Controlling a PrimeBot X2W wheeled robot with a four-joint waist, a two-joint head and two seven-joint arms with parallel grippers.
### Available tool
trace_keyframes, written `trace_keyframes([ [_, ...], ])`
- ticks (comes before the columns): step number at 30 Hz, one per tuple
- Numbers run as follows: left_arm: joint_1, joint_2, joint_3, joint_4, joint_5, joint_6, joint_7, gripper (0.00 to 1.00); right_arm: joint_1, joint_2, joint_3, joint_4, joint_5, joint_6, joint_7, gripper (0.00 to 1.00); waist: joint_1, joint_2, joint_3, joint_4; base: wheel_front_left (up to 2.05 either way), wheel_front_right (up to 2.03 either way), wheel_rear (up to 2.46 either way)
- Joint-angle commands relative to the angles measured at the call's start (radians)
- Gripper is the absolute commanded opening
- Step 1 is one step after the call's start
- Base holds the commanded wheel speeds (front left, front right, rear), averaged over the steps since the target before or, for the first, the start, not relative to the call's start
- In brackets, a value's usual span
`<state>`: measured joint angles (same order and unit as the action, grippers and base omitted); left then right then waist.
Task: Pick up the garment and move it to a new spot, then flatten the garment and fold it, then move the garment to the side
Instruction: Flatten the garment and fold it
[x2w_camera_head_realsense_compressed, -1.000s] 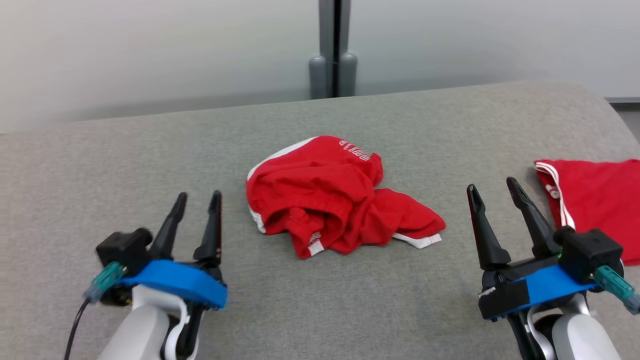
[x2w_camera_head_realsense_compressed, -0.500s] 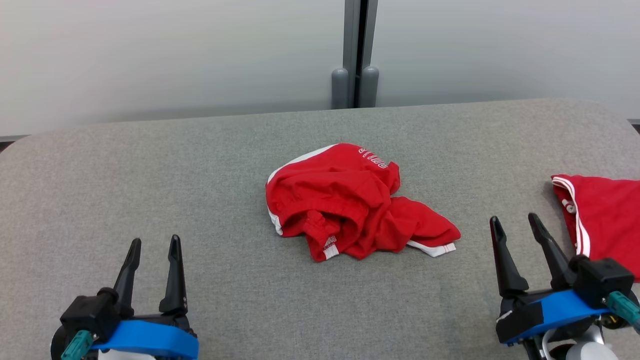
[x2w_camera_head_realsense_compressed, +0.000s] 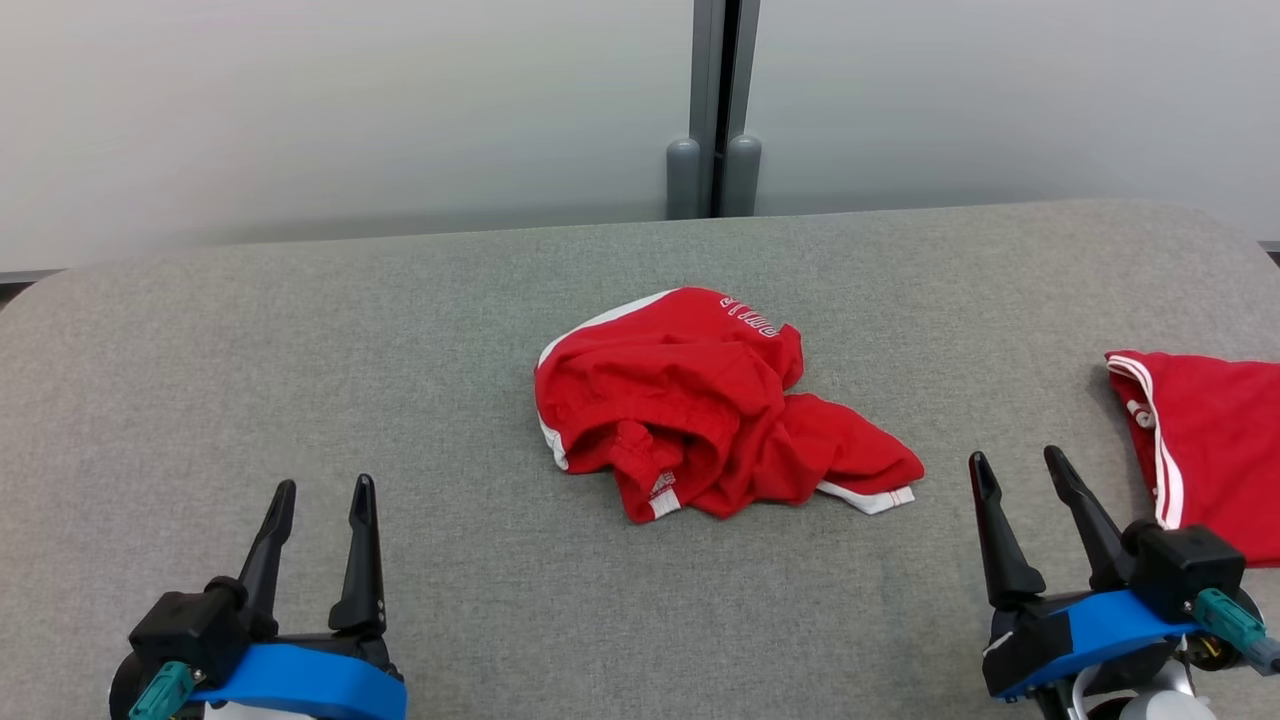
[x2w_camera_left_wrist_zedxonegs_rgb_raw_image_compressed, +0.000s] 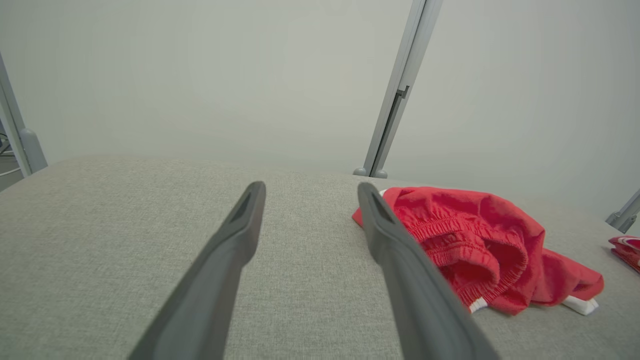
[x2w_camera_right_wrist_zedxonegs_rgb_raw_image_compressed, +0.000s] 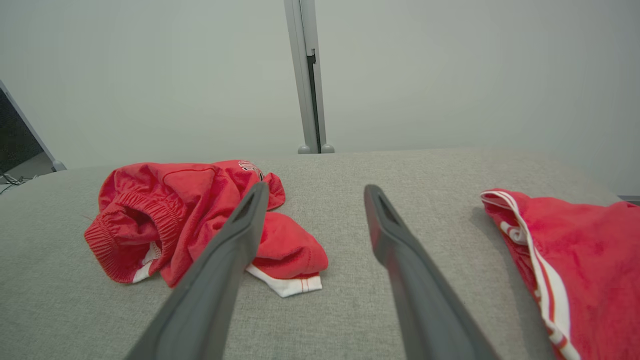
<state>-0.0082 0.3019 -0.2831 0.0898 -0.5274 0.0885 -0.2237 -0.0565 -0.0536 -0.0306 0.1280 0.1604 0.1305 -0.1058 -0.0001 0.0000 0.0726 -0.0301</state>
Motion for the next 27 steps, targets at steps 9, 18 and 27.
trace_keyframes([
  [9, -0.022, 0.015, -0.019, -0.025, 0.013, 0.006, 0.022, 1.0, -0.027, 0.003, 0.017, 0.003, 0.004, 0.001, -0.01, 1.0, 0.0001, 0.0, 0.025, -0.006, 0.0, 0.0, 0.0],
  [18, -0.129, 0.009, -0.17, -0.073, 0.063, -0.097, 0.122, 1.0, -0.064, 0.003, 0.046, 0.007, 0.01, 0.001, -0.022, 1.0, 0.0001, 0.0, 0.075, -0.026, 0.0, 0.0, 0.0],
  [27, -0.3, -0.104, -0.377, 0.122, 0.016, -0.209, 0.228, 1.0, -0.106, 0.003, 0.092, 0.04, 0.036, 0.001, -0.046, 1.0, 0.0001, 0.0, 0.12, -0.079, 0.0, 0.0, 0.0],
])
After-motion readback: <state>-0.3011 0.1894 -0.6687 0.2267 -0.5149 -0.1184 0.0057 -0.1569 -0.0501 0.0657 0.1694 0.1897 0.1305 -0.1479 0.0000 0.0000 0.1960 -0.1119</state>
